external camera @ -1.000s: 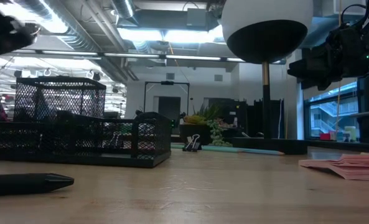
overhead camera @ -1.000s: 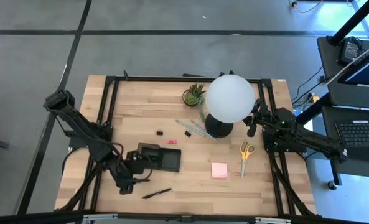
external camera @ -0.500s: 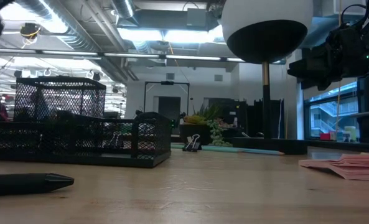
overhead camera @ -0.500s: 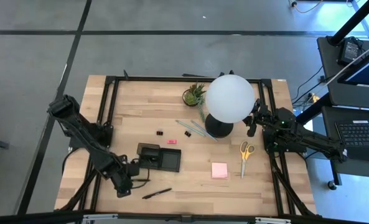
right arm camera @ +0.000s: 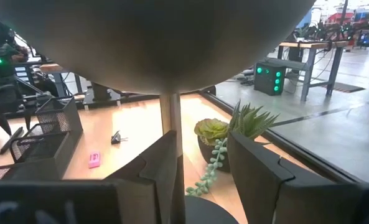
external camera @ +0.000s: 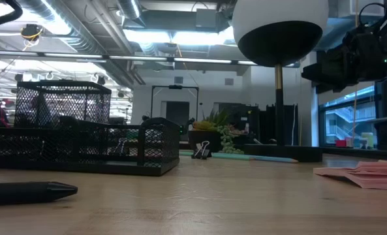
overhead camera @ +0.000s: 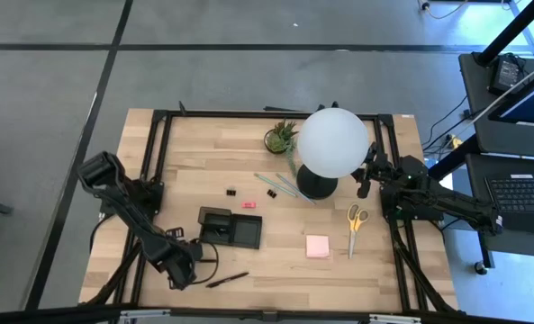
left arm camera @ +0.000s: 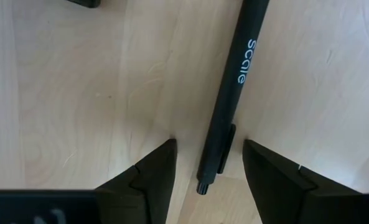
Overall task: Pick and place office supplies into organizer
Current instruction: Put the top black pen into the desk organizer
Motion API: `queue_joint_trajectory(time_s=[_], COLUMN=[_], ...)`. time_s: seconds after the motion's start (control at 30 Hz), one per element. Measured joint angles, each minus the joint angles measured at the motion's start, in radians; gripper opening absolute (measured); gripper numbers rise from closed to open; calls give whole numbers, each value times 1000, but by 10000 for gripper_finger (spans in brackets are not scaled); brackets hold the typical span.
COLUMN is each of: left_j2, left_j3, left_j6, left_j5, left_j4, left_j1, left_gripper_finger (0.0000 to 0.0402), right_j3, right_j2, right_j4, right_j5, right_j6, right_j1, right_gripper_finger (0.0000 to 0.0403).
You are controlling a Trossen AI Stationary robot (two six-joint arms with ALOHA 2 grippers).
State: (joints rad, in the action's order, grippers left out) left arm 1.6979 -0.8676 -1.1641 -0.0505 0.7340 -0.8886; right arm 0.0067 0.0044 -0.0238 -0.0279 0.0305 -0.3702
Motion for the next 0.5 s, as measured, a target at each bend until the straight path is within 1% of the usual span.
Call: queue_joint_trajectory(time_s=[0.1, 0.27, 0.5], left_j2=[3, 3, 3], left_j3=[-8, -8, -7], left_j6=[7, 14, 14], left_j5=[-1, -1, 37], left_j4=[29, 31, 21], left_j1=[1, 1, -2], left_gripper_finger=[163, 137, 123], right_j3=[0, 0, 0], right_j2=[0, 0, 0], right_j4=[0, 0, 0], right_j5=[0, 0, 0], right_j6=[-12, -13, -13], right_j1=[0, 0, 0], right_gripper_finger=[145, 145, 145])
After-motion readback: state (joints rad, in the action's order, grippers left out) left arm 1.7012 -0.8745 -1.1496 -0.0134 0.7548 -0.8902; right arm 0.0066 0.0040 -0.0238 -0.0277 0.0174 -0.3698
